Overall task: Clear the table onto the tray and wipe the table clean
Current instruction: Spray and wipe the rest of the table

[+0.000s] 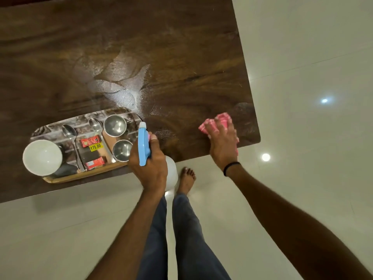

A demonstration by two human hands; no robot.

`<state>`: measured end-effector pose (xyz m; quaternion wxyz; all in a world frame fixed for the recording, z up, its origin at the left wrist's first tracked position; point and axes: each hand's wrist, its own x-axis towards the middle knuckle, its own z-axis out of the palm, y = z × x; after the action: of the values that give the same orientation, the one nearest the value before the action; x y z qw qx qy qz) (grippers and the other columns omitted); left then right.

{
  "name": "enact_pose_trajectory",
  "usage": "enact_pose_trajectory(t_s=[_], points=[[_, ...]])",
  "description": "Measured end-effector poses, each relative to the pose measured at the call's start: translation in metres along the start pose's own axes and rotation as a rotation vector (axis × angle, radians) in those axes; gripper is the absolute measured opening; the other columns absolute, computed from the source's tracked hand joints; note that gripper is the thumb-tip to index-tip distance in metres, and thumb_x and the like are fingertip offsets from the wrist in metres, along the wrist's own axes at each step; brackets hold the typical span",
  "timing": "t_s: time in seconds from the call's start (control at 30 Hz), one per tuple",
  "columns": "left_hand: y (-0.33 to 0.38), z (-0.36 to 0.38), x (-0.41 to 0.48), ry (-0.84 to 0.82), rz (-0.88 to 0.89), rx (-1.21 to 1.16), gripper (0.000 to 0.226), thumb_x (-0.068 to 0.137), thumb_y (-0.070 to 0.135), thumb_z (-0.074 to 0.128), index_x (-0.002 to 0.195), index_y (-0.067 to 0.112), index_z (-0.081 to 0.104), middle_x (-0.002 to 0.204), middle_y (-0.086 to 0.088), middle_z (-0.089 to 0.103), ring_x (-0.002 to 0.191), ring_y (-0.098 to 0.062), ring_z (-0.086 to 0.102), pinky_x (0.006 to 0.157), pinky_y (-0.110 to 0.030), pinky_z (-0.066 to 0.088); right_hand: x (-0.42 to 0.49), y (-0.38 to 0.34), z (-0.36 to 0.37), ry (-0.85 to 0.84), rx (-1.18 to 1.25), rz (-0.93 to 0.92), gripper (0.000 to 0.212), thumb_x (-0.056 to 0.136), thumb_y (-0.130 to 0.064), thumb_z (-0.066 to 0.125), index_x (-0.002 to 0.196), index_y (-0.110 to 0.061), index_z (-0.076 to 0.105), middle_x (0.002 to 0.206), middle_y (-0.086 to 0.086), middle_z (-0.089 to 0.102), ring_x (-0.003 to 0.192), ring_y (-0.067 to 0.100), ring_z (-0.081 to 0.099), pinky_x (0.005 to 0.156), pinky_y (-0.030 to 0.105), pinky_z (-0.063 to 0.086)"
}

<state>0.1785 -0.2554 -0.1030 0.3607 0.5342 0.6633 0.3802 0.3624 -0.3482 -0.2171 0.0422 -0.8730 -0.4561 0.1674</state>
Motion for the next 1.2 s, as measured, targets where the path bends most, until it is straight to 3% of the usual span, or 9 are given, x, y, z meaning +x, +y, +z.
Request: enact_pose_trajectory(t_s=[0.13,0.33,0.43,0.5,0.6,0.77,0.97,1.1,1.2], points=[[0.003,-0.01,-0.002,-0.032,0.08,-0.028,0.034,0.091,0.034,0.067,0.091,0.065,0.054,0.072,0.016,0.059,0.065,-0.015,0.065,0.062,-0.045,0.059,-0.016,0.033,-0.004,-0.057,-0.06,-0.228,0.072,0.09,-0.003,0.058,0.15,-0.037,0.038,0.161,0.004,0.028,0.151,0.039,0.016,0.115,0.069,0.024],[0.009,-0.016,0.001,-0.012,0.062,-0.047,0.036,0.089,0.038,0.066,0.097,0.07,0.05,0.075,0.022,0.06,0.068,-0.012,0.066,0.065,-0.029,0.06,0.053,-0.001,-0.009,0.034,0.091,0.236,0.05,0.099,-0.019,0.054,0.146,-0.029,0.042,0.158,0.01,0.032,0.149,0.045,0.017,0.115,0.068,0.026],[0.002,-0.017,0.0,-0.01,0.002,-0.065,0.012,0.087,0.06,0.06,0.098,0.057,0.056,0.075,0.007,0.062,0.067,-0.021,0.068,0.063,-0.043,0.061,0.018,-0.047,0.009,-0.006,-0.004,-0.026,0.07,0.089,-0.008,0.064,0.147,-0.039,0.038,0.161,0.004,0.027,0.151,0.04,0.014,0.118,0.065,0.024],[0.002,-0.018,0.001,0.0,-0.026,-0.054,0.027,0.087,0.065,0.056,0.098,0.041,0.057,0.075,0.006,0.061,0.068,-0.02,0.067,0.063,-0.044,0.061,-0.018,-0.054,0.02,-0.074,-0.048,-0.214,0.085,0.084,0.0,0.066,0.151,-0.041,0.033,0.162,0.003,0.024,0.152,0.039,0.013,0.119,0.064,0.022],[0.005,-0.026,0.003,0.001,0.023,-0.034,0.034,0.089,0.057,0.058,0.098,0.024,0.06,0.079,0.008,0.061,0.071,-0.013,0.066,0.064,-0.038,0.061,-0.016,-0.034,0.009,-0.092,-0.054,-0.231,0.076,0.09,-0.009,0.065,0.151,-0.041,0.033,0.163,0.003,0.024,0.153,0.035,0.011,0.115,0.065,0.029],[-0.005,-0.031,0.01,0.0,0.041,-0.028,0.05,0.091,0.055,0.058,0.103,0.007,0.065,0.079,0.0,0.064,0.068,-0.02,0.065,0.061,-0.043,0.06,0.057,-0.059,-0.01,0.015,0.104,0.203,0.052,0.098,-0.017,0.053,0.148,-0.026,0.041,0.158,0.013,0.031,0.149,0.045,0.015,0.114,0.069,0.026],[0.005,-0.023,0.018,-0.017,0.072,-0.074,0.029,0.09,0.028,0.068,0.103,0.002,0.067,0.084,-0.003,0.067,0.074,-0.016,0.066,0.068,-0.033,0.061,0.023,-0.076,0.005,-0.116,-0.073,-0.163,0.07,0.092,-0.02,0.066,0.152,-0.033,0.033,0.162,0.009,0.026,0.151,0.043,0.013,0.116,0.067,0.024],[0.016,-0.011,0.028,-0.133,0.101,-0.162,0.026,0.092,0.019,0.066,0.11,0.001,0.065,0.095,-0.005,0.067,0.085,-0.017,0.065,0.078,-0.026,0.058,0.038,-0.044,-0.012,-0.058,-0.031,-0.047,0.054,0.099,-0.019,0.055,0.151,-0.027,0.039,0.161,0.012,0.027,0.151,0.043,0.014,0.113,0.07,0.028],[0.02,0.008,0.037,-0.181,0.129,-0.211,0.028,0.096,0.024,0.061,0.117,0.004,0.061,0.103,-0.005,0.066,0.091,-0.017,0.064,0.082,-0.033,0.058,0.066,-0.047,-0.017,-0.041,-0.007,0.058,0.048,0.103,-0.022,0.048,0.15,-0.02,0.042,0.16,0.016,0.03,0.149,0.047,0.017,0.114,0.068,0.027]])
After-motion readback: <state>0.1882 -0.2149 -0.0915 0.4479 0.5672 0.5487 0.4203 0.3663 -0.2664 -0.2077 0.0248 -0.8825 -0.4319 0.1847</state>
